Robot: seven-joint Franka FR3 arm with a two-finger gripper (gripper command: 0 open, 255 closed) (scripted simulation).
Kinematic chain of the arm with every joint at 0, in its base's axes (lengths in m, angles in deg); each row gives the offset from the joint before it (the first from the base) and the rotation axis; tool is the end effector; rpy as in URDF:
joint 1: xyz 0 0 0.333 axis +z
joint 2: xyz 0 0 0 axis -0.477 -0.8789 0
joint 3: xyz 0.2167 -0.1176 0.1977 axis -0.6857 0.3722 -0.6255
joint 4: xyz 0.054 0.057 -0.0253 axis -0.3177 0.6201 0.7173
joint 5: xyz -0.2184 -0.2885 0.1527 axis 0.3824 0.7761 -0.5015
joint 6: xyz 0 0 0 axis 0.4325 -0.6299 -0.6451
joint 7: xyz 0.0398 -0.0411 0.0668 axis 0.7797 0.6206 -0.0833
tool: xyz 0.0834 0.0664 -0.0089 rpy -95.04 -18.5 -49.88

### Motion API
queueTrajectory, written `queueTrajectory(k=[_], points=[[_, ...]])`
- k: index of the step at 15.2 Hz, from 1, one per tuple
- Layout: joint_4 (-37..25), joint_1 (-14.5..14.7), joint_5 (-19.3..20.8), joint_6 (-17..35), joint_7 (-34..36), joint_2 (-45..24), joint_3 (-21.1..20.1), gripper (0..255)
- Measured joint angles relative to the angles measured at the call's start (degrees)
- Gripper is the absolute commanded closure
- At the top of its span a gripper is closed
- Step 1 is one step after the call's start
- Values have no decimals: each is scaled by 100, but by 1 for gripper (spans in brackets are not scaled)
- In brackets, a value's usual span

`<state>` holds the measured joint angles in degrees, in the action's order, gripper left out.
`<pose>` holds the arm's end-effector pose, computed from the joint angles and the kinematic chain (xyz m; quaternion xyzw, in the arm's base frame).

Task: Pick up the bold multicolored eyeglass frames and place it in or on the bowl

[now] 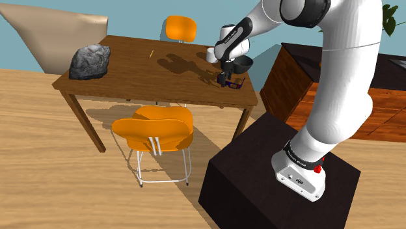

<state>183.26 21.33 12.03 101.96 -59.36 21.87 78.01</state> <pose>0.5736 -0.1882 0.2033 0.9885 0.1240 -0.0720 0.0476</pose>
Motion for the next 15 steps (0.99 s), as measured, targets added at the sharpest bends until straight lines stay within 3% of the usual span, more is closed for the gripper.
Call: queueTrajectory(k=[2, 3, 15], points=[[0, 0, 0, 3, 0, -2, 0, 0], [-1, 0, 0, 3, 0, -3, 0, 255], [24, 10, 11, -62, 0, 86, 8, 255]])
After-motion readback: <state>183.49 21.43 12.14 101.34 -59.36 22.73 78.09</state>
